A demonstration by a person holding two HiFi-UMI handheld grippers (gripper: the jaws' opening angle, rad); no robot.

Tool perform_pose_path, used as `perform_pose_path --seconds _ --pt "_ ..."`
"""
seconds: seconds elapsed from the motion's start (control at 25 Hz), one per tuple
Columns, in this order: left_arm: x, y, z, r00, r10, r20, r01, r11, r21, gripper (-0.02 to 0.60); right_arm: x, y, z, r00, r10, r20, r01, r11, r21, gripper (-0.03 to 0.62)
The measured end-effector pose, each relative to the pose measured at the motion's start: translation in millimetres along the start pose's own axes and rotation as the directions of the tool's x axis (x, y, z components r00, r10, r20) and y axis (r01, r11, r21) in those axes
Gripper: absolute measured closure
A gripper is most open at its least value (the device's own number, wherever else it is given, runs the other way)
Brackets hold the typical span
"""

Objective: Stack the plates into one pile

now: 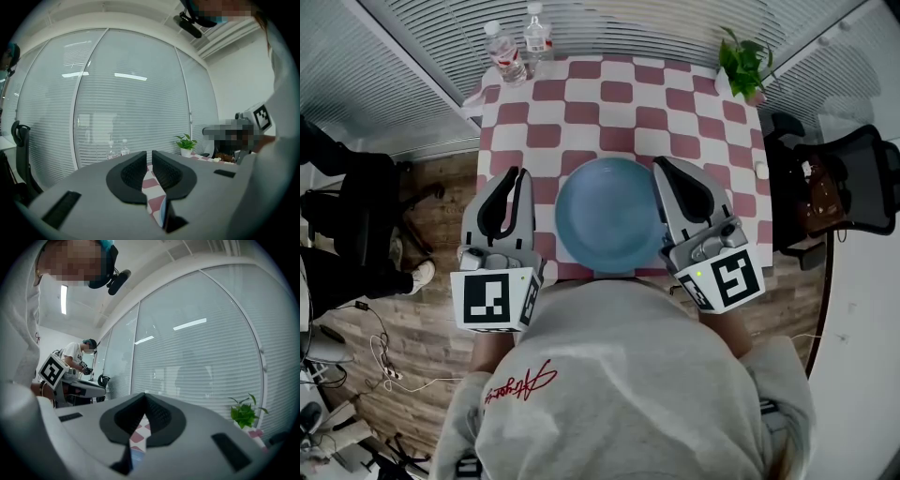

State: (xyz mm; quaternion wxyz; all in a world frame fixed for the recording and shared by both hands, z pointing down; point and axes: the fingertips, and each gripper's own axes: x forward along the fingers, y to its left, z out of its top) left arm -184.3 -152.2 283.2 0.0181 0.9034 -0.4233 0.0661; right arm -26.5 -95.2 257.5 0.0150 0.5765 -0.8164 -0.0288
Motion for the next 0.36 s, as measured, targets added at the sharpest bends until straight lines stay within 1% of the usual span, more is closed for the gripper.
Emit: perform_pose_path --seconds 0.36 --pt "-1.5 4.7 -5.1 1.000 0.002 0.002 -0.001 1.000 -0.004 0.535 0.4 3.8 -1.8 1.000 -0.004 -0.009 0.004 1.000 0.001 0.583"
